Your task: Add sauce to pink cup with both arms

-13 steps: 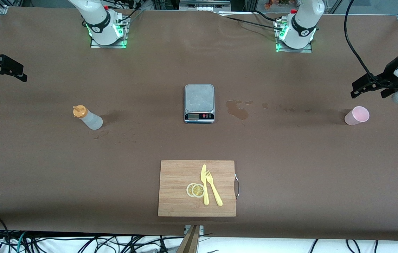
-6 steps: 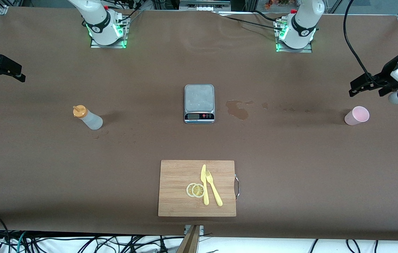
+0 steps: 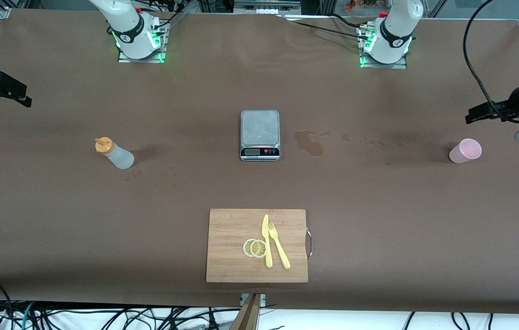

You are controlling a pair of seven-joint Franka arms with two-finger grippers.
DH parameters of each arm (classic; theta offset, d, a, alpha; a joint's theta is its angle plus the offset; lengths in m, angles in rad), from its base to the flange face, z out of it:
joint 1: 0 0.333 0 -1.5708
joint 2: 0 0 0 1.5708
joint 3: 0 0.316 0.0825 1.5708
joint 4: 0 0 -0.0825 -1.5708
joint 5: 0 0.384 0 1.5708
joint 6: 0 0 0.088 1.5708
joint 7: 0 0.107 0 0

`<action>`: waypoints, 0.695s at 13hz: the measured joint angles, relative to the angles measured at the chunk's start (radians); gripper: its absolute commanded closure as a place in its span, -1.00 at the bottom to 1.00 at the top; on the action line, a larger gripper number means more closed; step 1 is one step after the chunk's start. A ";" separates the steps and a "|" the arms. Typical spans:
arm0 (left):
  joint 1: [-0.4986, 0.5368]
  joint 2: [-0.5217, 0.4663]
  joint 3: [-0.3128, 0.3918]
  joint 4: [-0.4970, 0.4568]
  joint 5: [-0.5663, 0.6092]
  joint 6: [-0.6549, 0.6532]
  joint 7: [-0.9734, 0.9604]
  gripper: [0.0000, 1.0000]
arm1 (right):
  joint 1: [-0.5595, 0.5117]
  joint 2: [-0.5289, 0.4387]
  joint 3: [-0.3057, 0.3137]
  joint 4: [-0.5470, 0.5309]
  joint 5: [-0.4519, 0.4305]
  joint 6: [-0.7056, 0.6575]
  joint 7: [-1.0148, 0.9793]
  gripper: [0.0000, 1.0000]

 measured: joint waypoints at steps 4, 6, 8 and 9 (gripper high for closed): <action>0.021 0.042 0.126 -0.031 0.000 0.021 0.169 -1.00 | 0.000 0.000 0.000 0.000 0.000 0.000 0.000 -1.00; 0.040 0.076 0.174 -0.067 0.000 0.099 0.193 -1.00 | 0.000 0.000 0.000 0.000 0.000 0.000 0.000 -1.00; 0.056 0.111 0.221 -0.130 0.000 0.225 0.200 -1.00 | 0.000 0.000 0.000 0.001 0.000 0.000 0.000 -1.00; 0.064 0.127 0.235 -0.165 0.000 0.293 0.202 -1.00 | 0.000 0.000 0.000 0.001 0.000 0.000 0.000 -1.00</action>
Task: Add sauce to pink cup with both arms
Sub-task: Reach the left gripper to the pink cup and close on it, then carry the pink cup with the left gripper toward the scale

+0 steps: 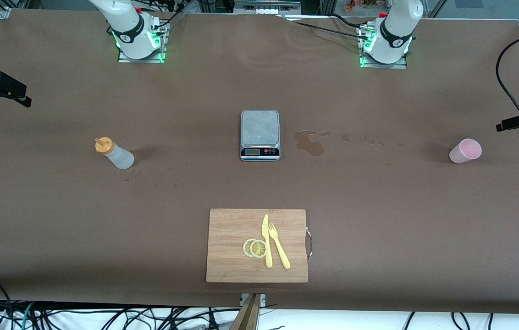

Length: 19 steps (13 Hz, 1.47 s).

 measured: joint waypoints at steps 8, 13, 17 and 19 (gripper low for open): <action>0.062 0.166 0.006 -0.146 -0.129 0.331 0.060 -0.89 | 0.000 0.000 0.000 0.001 0.000 0.000 0.000 -1.00; 0.088 0.240 0.006 -0.167 -0.231 0.424 0.172 0.65 | 0.000 0.000 0.000 0.001 0.000 0.000 0.000 -1.00; 0.089 0.256 -0.014 -0.167 -0.243 0.425 0.196 1.00 | 0.001 0.000 0.001 0.001 0.000 0.000 0.000 -1.00; 0.089 0.256 -0.029 -0.165 -0.243 0.425 0.196 1.00 | 0.003 0.000 0.003 0.001 0.000 0.000 0.000 -1.00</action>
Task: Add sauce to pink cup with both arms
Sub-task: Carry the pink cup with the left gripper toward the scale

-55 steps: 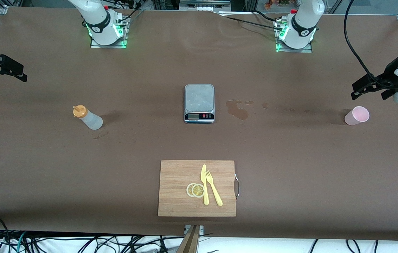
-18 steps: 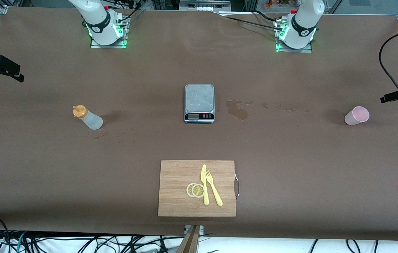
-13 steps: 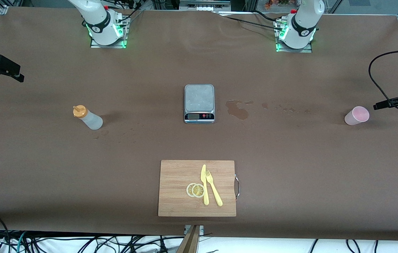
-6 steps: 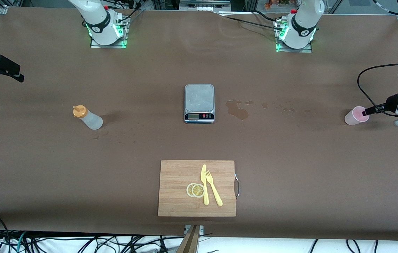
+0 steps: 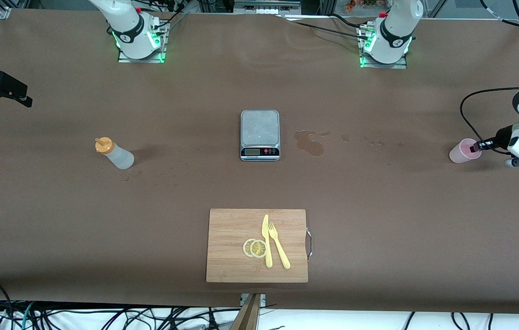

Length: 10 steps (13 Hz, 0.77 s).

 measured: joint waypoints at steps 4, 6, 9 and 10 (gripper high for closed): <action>-0.022 -0.054 -0.019 0.027 0.000 -0.047 -0.003 1.00 | -0.002 0.000 -0.003 0.001 0.000 0.009 0.001 -1.00; -0.059 -0.134 -0.024 0.036 0.005 -0.132 -0.043 1.00 | -0.005 0.001 -0.004 0.001 0.000 0.019 0.001 -1.00; -0.103 -0.259 -0.118 0.035 0.085 -0.245 -0.263 1.00 | -0.017 0.002 -0.008 0.004 0.000 0.020 0.001 -1.00; -0.115 -0.290 -0.183 0.034 0.099 -0.278 -0.379 1.00 | -0.019 0.002 -0.010 0.004 0.000 0.020 0.001 -1.00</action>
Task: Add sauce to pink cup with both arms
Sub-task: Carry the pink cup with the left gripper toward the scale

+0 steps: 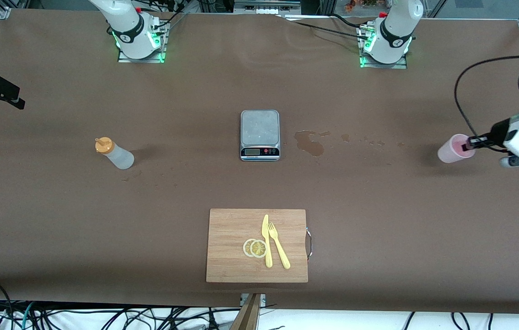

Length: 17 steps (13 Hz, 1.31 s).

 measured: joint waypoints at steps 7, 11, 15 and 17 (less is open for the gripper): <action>-0.035 -0.033 -0.523 -0.009 -0.102 0.014 -0.720 1.00 | 0.004 0.011 0.002 0.008 -0.020 0.000 -0.008 -1.00; -0.038 0.003 -0.688 -0.028 -0.184 0.187 -0.849 1.00 | 0.006 0.029 0.004 0.008 -0.024 -0.002 -0.094 -1.00; -0.158 0.127 -0.738 -0.039 -0.149 0.347 -0.997 1.00 | 0.003 0.064 0.002 0.007 0.025 -0.003 -0.293 -1.00; -0.201 0.207 -0.739 -0.040 -0.047 0.410 -1.105 1.00 | -0.001 0.085 -0.002 0.007 0.041 -0.003 -0.386 -1.00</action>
